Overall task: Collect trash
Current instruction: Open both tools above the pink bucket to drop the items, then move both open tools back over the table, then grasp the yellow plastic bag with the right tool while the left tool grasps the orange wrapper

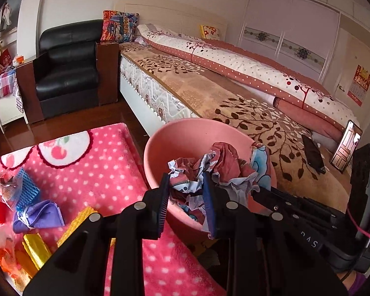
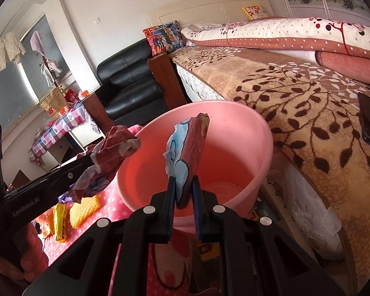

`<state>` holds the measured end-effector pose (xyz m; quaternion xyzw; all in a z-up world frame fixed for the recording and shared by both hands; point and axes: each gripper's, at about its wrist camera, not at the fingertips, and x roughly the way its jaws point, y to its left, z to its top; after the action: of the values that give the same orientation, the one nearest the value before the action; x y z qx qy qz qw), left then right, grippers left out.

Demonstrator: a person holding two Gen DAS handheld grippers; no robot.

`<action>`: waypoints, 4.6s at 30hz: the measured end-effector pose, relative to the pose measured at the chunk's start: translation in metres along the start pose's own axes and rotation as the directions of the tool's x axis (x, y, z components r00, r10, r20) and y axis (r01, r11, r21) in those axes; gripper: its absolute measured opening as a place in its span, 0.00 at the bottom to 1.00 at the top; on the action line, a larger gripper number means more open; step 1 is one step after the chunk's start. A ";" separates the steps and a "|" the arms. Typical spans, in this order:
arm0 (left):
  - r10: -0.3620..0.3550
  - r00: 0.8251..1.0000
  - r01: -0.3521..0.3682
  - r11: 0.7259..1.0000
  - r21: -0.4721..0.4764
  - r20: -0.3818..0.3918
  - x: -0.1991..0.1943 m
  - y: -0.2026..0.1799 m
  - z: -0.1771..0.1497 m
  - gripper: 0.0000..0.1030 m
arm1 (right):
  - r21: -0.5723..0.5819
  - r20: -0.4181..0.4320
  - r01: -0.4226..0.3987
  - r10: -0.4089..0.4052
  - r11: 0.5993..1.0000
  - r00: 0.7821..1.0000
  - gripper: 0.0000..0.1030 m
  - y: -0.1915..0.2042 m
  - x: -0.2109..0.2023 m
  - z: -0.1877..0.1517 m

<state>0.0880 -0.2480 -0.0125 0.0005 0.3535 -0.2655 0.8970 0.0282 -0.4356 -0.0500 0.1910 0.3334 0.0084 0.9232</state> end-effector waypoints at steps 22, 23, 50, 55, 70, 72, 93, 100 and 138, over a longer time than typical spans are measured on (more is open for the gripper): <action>0.028 0.999 -0.028 1.000 0.008 0.024 -0.011 -0.001 0.001 0.46 | -0.003 0.015 -0.006 0.006 1.000 1.000 0.40 0.007 -0.003 -0.001; 0.033 0.999 -0.033 0.999 0.004 0.025 -0.014 0.000 -0.001 0.46 | -0.006 0.016 -0.012 0.012 1.000 1.000 0.41 0.011 -0.005 -0.002; 0.290 0.948 -0.270 0.951 -0.150 0.129 -0.156 0.064 -0.090 0.46 | -0.182 -0.041 -0.143 0.138 0.973 0.990 0.42 0.151 -0.057 -0.089; 0.294 0.946 -0.270 0.948 -0.170 0.136 -0.174 0.070 -0.107 0.46 | -0.225 -0.036 -0.150 0.145 0.963 0.989 0.42 0.166 -0.070 -0.100; 0.253 0.950 -0.212 0.953 -0.217 0.182 -0.207 0.076 -0.132 0.46 | -0.277 0.027 -0.146 0.159 0.950 0.987 0.61 0.190 -0.115 -0.122; 0.252 0.949 -0.208 0.953 -0.220 0.192 -0.211 0.076 -0.133 0.46 | -0.285 0.046 -0.129 0.148 0.950 0.988 0.63 0.193 -0.120 -0.124; 0.242 0.967 -0.203 0.924 -0.325 0.085 -0.208 0.102 -0.153 0.46 | -0.246 -0.135 -0.225 0.197 0.943 0.971 0.63 0.196 -0.088 -0.133; 0.285 0.954 -0.241 0.914 -0.327 0.094 -0.211 0.129 -0.141 0.46 | -0.262 -0.130 -0.234 0.206 0.936 0.970 0.63 0.199 -0.064 -0.118; 0.276 0.958 -0.236 0.911 -0.337 0.075 -0.193 0.193 -0.120 0.14 | -0.324 -0.280 -0.261 0.171 0.909 0.945 0.45 0.242 0.054 -0.106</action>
<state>-0.0137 0.0326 -0.0161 -0.1168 0.3341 -0.0830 0.9316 0.0315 -0.1671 -0.0708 0.0539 0.4143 0.1950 0.8873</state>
